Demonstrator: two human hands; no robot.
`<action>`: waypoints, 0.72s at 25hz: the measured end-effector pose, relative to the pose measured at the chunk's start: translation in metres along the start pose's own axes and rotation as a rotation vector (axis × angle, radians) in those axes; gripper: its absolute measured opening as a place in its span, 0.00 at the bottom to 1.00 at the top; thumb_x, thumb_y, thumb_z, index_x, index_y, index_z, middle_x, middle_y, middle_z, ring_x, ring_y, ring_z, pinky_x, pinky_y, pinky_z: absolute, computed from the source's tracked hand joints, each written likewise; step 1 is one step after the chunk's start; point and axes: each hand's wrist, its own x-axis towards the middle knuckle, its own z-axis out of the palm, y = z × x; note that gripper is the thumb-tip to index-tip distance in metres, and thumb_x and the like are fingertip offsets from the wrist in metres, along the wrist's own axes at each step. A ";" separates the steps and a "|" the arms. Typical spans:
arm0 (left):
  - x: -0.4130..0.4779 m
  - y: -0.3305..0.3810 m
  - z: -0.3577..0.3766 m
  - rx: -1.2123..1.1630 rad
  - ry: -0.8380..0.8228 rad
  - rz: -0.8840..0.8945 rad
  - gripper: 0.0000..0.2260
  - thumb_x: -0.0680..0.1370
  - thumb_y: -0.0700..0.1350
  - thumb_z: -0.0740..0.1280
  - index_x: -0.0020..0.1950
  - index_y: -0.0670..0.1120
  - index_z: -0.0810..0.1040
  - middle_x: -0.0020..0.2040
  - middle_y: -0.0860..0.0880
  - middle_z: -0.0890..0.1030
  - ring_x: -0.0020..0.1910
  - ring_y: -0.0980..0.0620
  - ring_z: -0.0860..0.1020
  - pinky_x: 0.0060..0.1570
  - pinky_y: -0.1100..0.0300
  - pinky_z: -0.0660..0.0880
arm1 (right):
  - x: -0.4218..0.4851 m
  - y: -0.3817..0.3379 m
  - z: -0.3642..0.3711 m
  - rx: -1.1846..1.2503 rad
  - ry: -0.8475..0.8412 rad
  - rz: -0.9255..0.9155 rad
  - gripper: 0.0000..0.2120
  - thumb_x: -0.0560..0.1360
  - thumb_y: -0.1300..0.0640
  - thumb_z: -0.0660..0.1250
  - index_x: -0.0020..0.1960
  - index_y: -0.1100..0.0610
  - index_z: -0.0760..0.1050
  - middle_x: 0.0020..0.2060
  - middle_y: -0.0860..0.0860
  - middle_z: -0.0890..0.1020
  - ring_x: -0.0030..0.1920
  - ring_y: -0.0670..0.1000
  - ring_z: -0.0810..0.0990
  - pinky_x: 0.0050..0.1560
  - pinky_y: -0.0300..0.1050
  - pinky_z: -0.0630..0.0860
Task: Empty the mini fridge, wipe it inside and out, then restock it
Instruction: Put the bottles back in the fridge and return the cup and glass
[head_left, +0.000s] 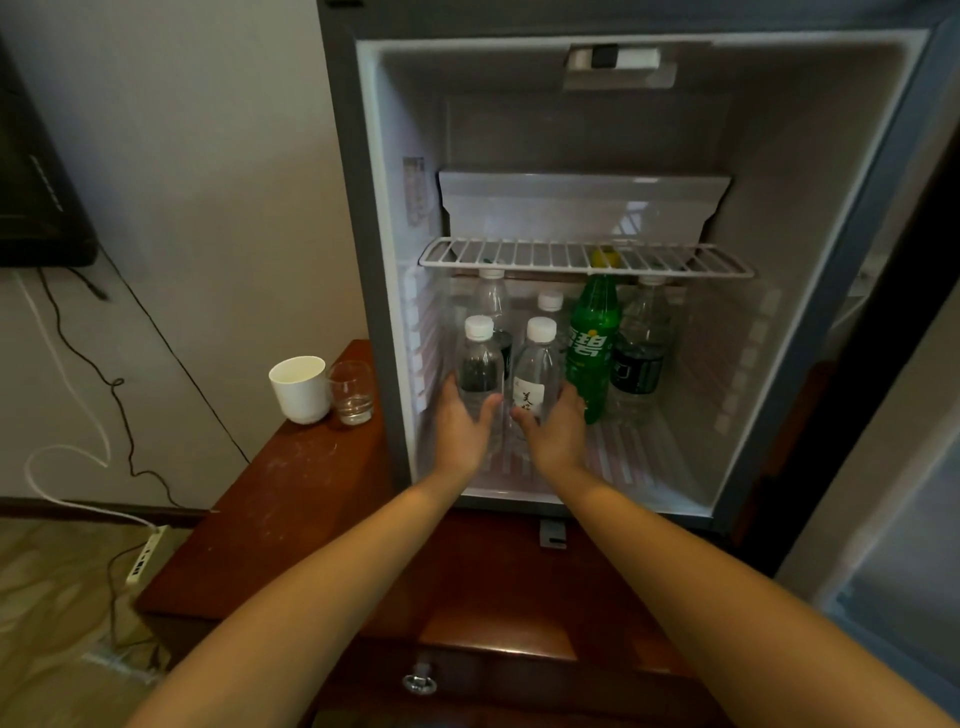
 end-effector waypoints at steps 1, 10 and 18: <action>0.001 -0.001 -0.001 0.003 -0.008 -0.005 0.26 0.77 0.45 0.68 0.72 0.43 0.64 0.68 0.45 0.73 0.68 0.49 0.70 0.66 0.57 0.66 | 0.000 -0.001 0.002 -0.005 0.012 0.010 0.34 0.71 0.56 0.74 0.71 0.62 0.61 0.67 0.60 0.69 0.67 0.59 0.68 0.65 0.50 0.66; -0.006 -0.010 -0.007 0.082 -0.099 -0.094 0.28 0.72 0.55 0.71 0.68 0.43 0.69 0.61 0.46 0.78 0.60 0.49 0.77 0.60 0.49 0.75 | -0.002 -0.002 -0.004 0.021 -0.052 0.020 0.33 0.72 0.56 0.73 0.72 0.60 0.62 0.66 0.58 0.72 0.65 0.57 0.73 0.63 0.47 0.70; -0.045 0.028 -0.049 0.244 -0.184 0.012 0.23 0.74 0.46 0.72 0.66 0.42 0.70 0.56 0.51 0.73 0.55 0.54 0.73 0.54 0.59 0.72 | -0.042 -0.034 -0.038 -0.046 -0.109 -0.047 0.30 0.74 0.56 0.71 0.71 0.60 0.64 0.66 0.56 0.71 0.63 0.55 0.73 0.61 0.46 0.70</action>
